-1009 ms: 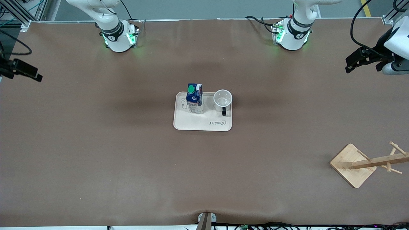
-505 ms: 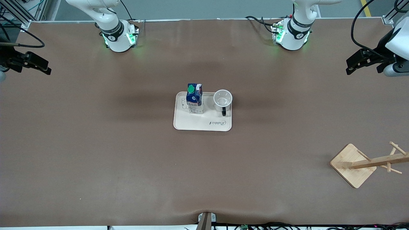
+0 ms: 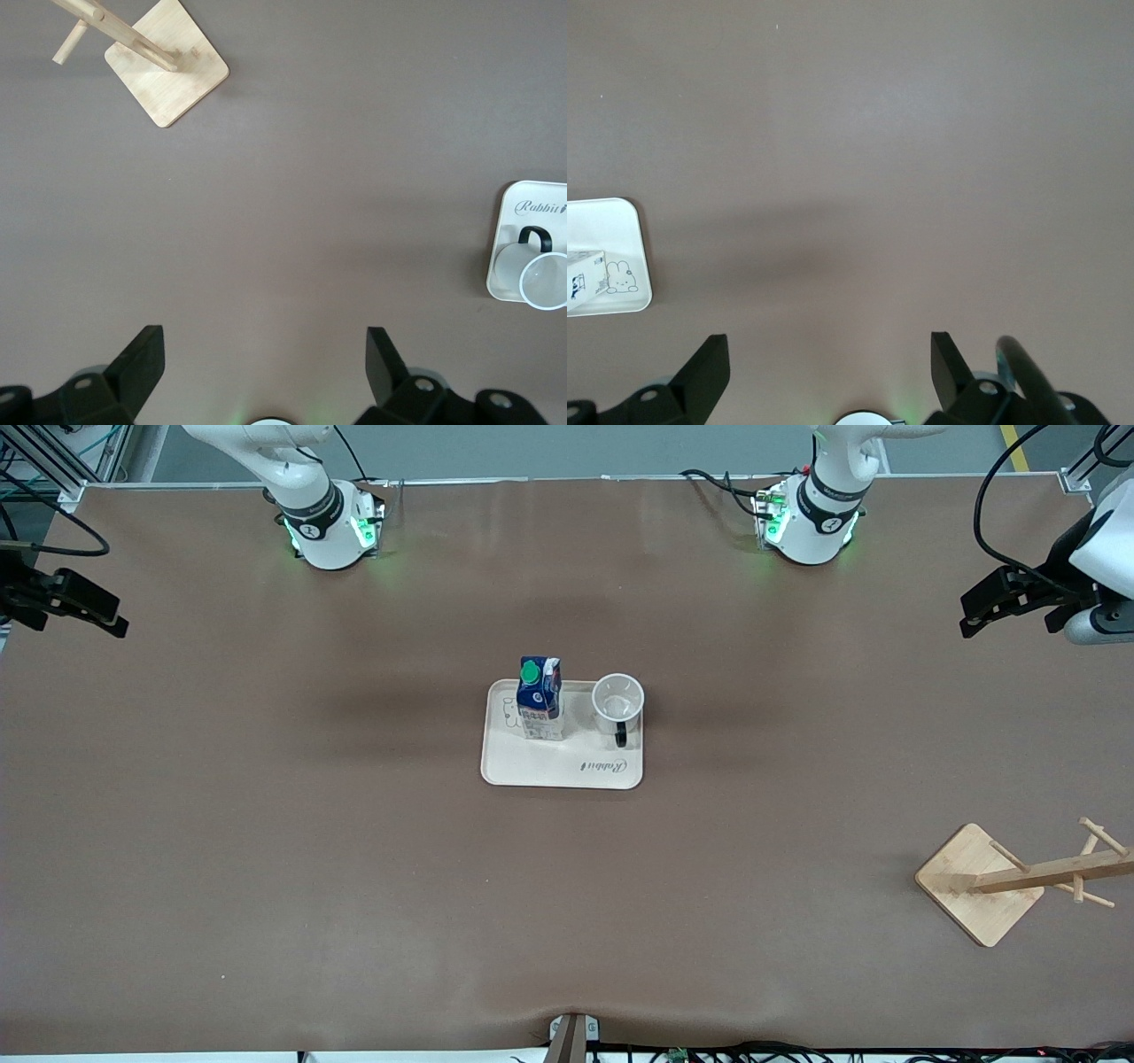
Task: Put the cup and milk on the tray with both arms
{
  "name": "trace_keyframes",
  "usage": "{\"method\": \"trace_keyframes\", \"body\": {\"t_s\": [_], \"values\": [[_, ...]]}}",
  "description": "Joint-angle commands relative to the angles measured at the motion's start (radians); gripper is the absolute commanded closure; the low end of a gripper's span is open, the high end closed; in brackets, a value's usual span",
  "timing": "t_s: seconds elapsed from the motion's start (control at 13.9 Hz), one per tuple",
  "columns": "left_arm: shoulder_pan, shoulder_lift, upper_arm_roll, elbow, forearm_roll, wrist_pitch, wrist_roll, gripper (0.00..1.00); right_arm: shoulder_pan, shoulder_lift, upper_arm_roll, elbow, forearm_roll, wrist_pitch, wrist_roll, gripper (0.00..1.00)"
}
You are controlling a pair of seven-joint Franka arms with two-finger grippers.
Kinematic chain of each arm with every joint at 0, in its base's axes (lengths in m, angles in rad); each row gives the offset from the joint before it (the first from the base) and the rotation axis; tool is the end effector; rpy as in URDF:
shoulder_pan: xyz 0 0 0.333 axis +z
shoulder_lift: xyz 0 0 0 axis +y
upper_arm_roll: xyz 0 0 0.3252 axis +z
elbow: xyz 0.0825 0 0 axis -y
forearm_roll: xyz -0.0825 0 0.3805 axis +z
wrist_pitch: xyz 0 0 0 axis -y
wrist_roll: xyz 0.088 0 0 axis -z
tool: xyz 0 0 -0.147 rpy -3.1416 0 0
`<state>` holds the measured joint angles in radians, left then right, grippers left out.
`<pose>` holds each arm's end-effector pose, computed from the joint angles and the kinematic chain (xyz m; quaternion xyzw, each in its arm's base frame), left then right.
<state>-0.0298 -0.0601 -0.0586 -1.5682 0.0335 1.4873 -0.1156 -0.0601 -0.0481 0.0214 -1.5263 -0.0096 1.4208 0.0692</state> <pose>0.5207 -0.0419 0.6200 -0.9997 -0.0149 0.0085 0.0194 0.5170 -0.0213 0.6273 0.9981 -0.0545 -0.0286 0.0057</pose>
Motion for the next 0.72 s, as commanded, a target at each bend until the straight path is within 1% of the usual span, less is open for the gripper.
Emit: {"method": "trace_keyframes", "body": {"t_s": [0.0, 0.65], "values": [[0.005, 0.008, -0.001, 0.028, -0.014, -0.013, 0.005, 0.0, -0.018, -0.018, 0.008, -0.014, 0.02, -0.006, -0.009, 0.0], [0.001, 0.011, -0.001, 0.031, -0.006, -0.012, 0.005, 0.0, -0.018, -0.016, 0.006, -0.014, 0.023, -0.01, -0.006, 0.0]]}}
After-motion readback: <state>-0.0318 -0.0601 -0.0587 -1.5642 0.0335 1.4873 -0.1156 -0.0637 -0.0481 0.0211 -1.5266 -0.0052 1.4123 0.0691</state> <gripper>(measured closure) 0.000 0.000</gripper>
